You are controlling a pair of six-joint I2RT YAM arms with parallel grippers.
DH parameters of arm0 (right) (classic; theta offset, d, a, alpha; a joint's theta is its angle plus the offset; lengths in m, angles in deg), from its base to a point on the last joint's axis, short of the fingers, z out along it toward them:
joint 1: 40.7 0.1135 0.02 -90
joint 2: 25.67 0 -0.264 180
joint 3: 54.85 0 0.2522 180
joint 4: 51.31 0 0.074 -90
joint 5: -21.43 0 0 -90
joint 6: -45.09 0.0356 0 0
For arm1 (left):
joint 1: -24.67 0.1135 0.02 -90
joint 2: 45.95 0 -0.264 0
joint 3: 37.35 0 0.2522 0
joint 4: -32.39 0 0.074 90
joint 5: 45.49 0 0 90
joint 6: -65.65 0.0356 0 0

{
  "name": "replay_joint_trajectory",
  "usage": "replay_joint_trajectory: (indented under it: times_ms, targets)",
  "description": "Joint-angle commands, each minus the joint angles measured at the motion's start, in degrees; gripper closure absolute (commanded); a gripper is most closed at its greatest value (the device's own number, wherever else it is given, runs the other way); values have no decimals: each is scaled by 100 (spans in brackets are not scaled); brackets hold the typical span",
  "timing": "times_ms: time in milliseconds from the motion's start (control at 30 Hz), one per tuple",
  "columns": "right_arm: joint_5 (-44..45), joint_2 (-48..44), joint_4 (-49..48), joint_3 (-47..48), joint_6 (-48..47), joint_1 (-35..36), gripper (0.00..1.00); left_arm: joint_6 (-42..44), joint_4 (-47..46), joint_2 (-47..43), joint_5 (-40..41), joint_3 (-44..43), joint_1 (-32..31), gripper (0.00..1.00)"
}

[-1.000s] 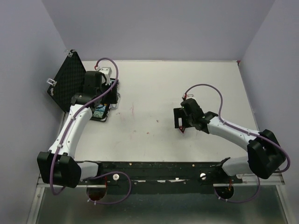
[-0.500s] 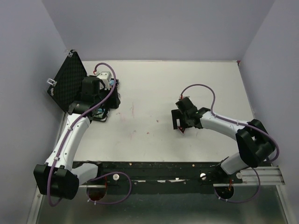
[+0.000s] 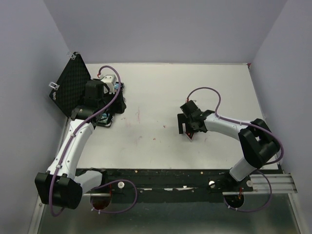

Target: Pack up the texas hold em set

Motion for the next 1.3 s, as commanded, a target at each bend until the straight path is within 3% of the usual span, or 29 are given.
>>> replay_joint_trajectory:
  times_ms: [0, 400, 767, 1067, 1267]
  targets:
    - [182, 125, 148, 71, 193, -4, 2, -47, -89, -140, -141, 32, -48, 28]
    - [121, 265, 148, 44, 307, -4, 11, -47, -89, -141, -141, 41, -66, 28]
    - [95, 275, 157, 106, 229, -4, 33, -108, -141, -114, -281, 85, -110, 28]
    - [-845, -472, -519, 53, -632, 233, 42, -608, -545, 649, -2063, 261, -136, 28]
    - [-916, -736, -766, 88, -1195, 786, 46, -1057, -984, 1160, -3075, 392, -136, 28]
